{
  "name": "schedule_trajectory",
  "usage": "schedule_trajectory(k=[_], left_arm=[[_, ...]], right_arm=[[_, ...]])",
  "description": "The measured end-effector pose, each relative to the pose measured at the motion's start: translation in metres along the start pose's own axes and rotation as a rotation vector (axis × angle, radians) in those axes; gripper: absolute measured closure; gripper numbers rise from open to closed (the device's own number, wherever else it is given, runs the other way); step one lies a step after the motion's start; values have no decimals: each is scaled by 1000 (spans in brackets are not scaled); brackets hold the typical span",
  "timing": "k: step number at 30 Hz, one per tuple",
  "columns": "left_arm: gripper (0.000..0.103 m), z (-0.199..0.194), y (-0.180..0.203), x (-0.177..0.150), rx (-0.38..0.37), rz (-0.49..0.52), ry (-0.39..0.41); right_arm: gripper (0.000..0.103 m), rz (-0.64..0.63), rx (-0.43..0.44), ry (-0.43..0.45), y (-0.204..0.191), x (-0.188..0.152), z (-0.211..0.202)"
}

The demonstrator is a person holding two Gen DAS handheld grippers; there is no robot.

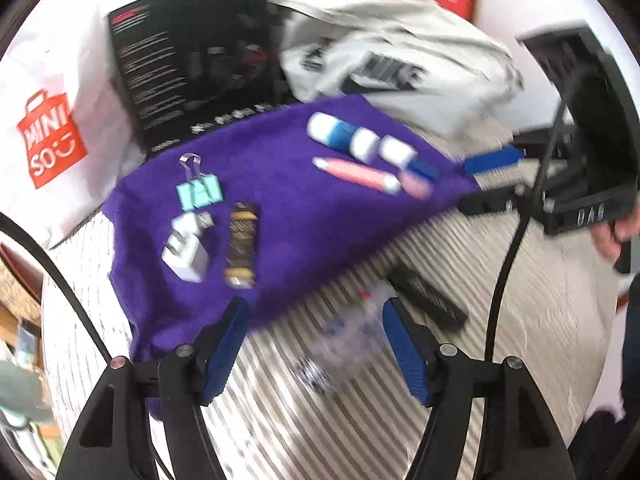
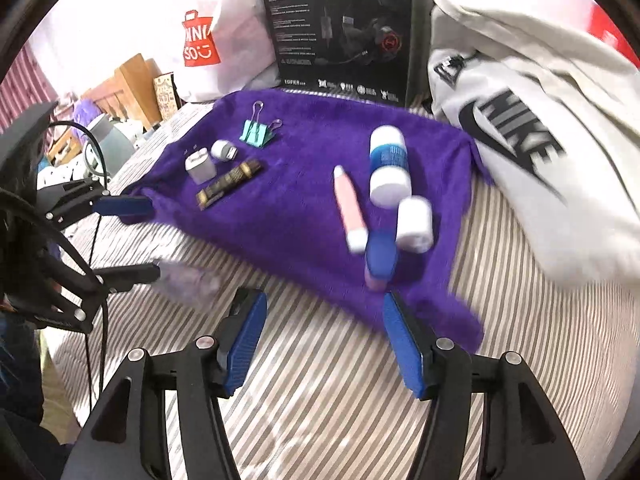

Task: Organize rigid objects
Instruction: 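Grasp the clear pill bottle with the left gripper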

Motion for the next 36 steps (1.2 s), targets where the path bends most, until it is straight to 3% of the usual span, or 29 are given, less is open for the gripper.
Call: schedule_trajectory(k=[9, 13, 15, 18, 22, 24, 29, 31, 34, 36], left_arm=[[36, 27, 14, -30, -11, 165, -107], [34, 36, 19, -28, -70, 223, -95], [35, 39, 17, -25, -90, 198, -112], [57, 34, 17, -29, -122, 154, -106], [61, 13, 23, -52, 1, 122, -48], [62, 1, 11, -67, 11, -33, -52], [63, -21, 1, -92, 53, -162, -47], [60, -19, 1, -91, 58, -159, -47], [46, -12, 5, -85, 37, -142, -59], [45, -6, 9, -81, 47, -108, -68]], right_arm=[[43, 83, -28, -65, -4, -66, -18], [43, 113, -48, -105, 0, -90, -19], [43, 132, -55, -112, 4, -96, -20], [43, 152, -46, -109, 6, -97, -20], [43, 153, -19, -101, 1, -96, -18], [43, 144, 3, -101, -3, -95, -16], [43, 100, 45, -104, -16, -89, -11], [43, 87, 64, -107, -22, -87, -8], [43, 75, 81, -106, -29, -86, -5], [43, 77, 94, -106, -33, -88, -4]])
Point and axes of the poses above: each gripper's, at about its wrist camera, not at the fingertips, and z roughly the way its jaws point, y to its right, x to its top, the point moved 3 cm from there along z, roughly the way its jaws point, and after that the axes turned 9 degrees about y, right-handed, at the moved point
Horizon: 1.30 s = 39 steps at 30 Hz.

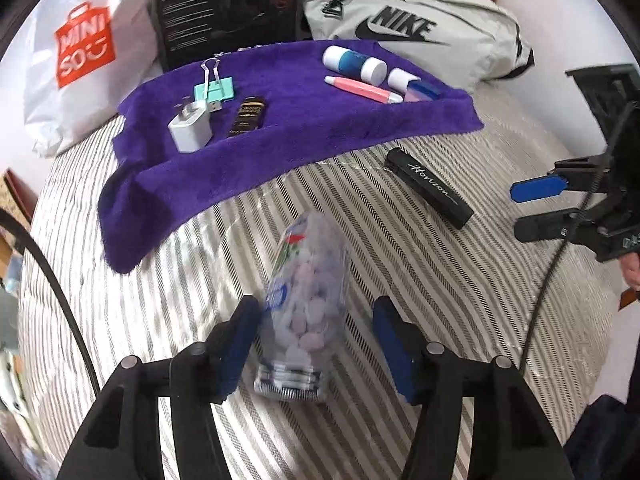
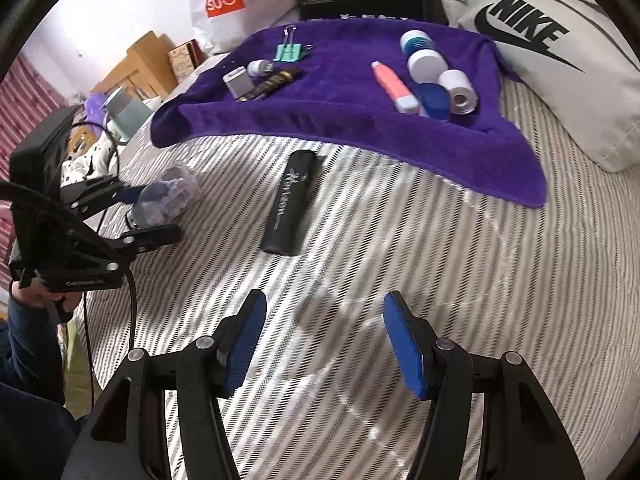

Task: Organize rigid objects
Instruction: 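Grasp the clear pill bottle with the left gripper, then grasp the black Horizon case with the right gripper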

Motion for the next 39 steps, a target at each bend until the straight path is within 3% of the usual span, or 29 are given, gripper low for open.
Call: schedule_trajectory(k=[5, 7, 9, 21, 24, 27, 31, 39], left_arm=[[46, 5, 3, 5, -6, 49, -19], [59, 4, 3, 5, -9, 52, -15], [64, 2, 4, 4, -6, 53, -14], [64, -11, -19, -12, 21, -87, 11], [64, -12, -22, -13, 17, -101, 13], [64, -13, -26, -14, 9, -119, 17], [64, -12, -26, -14, 5, -128, 23], [64, -13, -28, -15, -8, -139, 31]], right_arm=[[41, 7, -4, -1, -3, -7, 1], [41, 8, -2, -4, -4, -7, 1], [41, 12, -5, -7, -4, -5, 2], [41, -14, 2, 30, -25, 33, 26], [54, -25, -14, 19, -30, 42, 43], [59, -50, -45, 39, -37, 45, 48], [79, -125, -140, 62, -45, 45, 52], [79, -123, -163, 45, -35, 42, 42]])
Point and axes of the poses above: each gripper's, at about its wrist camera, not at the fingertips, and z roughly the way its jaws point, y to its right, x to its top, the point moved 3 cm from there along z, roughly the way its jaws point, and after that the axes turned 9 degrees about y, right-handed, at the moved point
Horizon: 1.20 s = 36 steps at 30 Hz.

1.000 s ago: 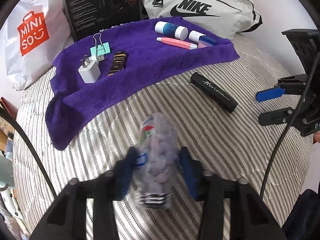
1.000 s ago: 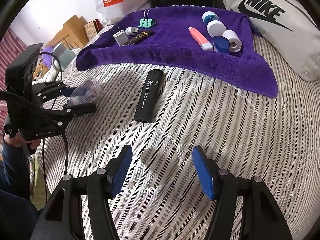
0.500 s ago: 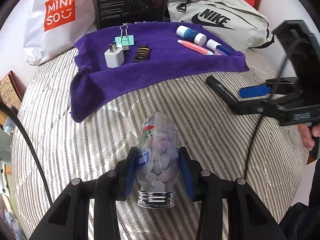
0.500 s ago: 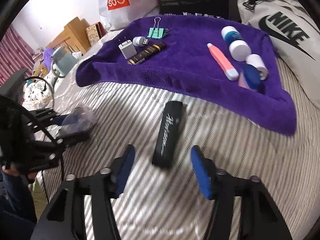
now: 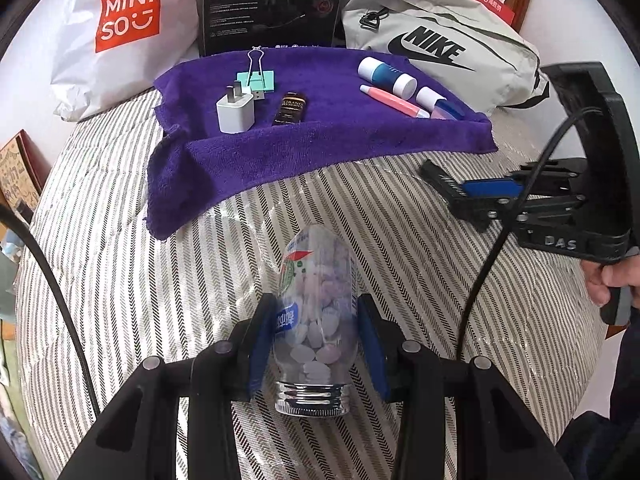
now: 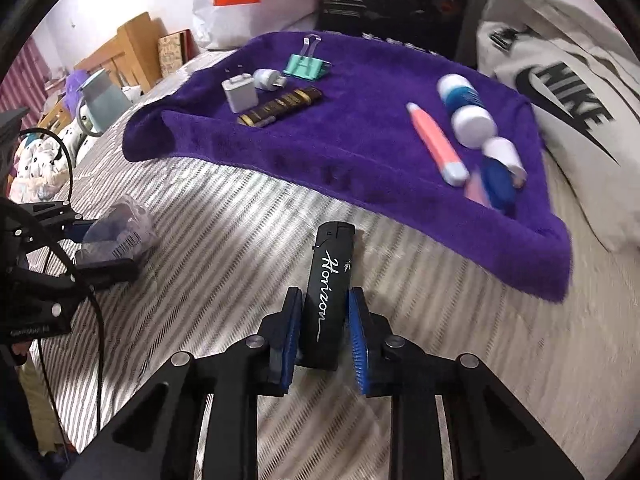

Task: Organize rigid objects
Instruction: 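Grasp the black Horizon case with the right gripper, then carry the pill bottle with the left gripper while the right carries the Horizon case to the towel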

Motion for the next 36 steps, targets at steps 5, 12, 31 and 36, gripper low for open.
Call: schedule_trajectory(k=[5, 12, 31, 36], left_arm=[[64, 1, 2, 1, 11, 10, 2], [63, 3, 5, 3, 34, 31, -10], [64, 3, 4, 4, 52, 27, -11], [64, -5, -8, 9, 58, -7, 1]], right_arm=[[80, -18, -23, -25, 7, -10, -10], [79, -36, -48, -19, 6, -12, -4], [81, -20, 7, -20, 16, -18, -12], [81, -14, 35, 10, 20, -15, -29]])
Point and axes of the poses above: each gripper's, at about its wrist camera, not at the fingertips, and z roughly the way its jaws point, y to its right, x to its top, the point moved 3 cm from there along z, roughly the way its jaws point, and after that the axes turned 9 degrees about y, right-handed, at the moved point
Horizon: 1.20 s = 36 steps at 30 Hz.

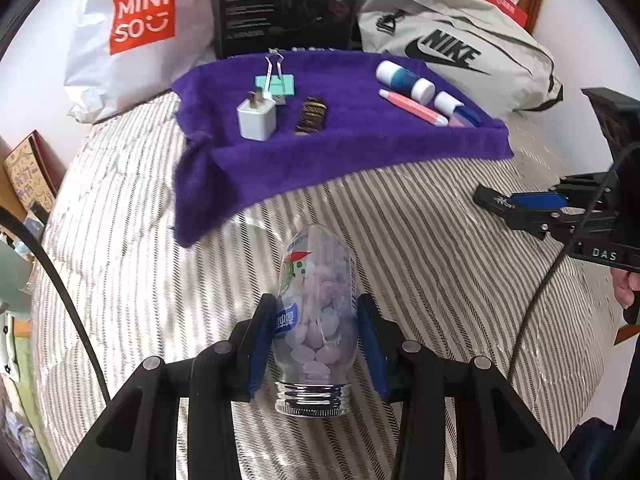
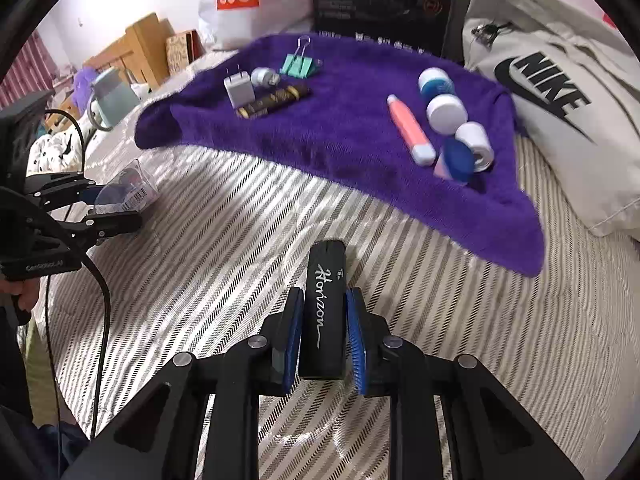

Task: Organize rigid objects
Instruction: 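Carry the pill bottle with the left gripper while the right carries the Horizon case to the towel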

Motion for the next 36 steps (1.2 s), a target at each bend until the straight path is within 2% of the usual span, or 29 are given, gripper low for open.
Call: schedule_trajectory(k=[7, 13, 23, 36], left_arm=[[64, 4, 5, 5, -6, 20, -13], [64, 12, 10, 2, -7, 25, -36], [64, 5, 9, 7, -9, 16, -19], [64, -5, 11, 34, -25, 15, 27]], right_arm=[[81, -28, -11, -65, 0, -8, 15], [80, -98, -36, -46, -8, -7, 17], [81, -55, 28, -16, 1, -4, 4], [81, -33, 32, 31, 16, 17, -14]])
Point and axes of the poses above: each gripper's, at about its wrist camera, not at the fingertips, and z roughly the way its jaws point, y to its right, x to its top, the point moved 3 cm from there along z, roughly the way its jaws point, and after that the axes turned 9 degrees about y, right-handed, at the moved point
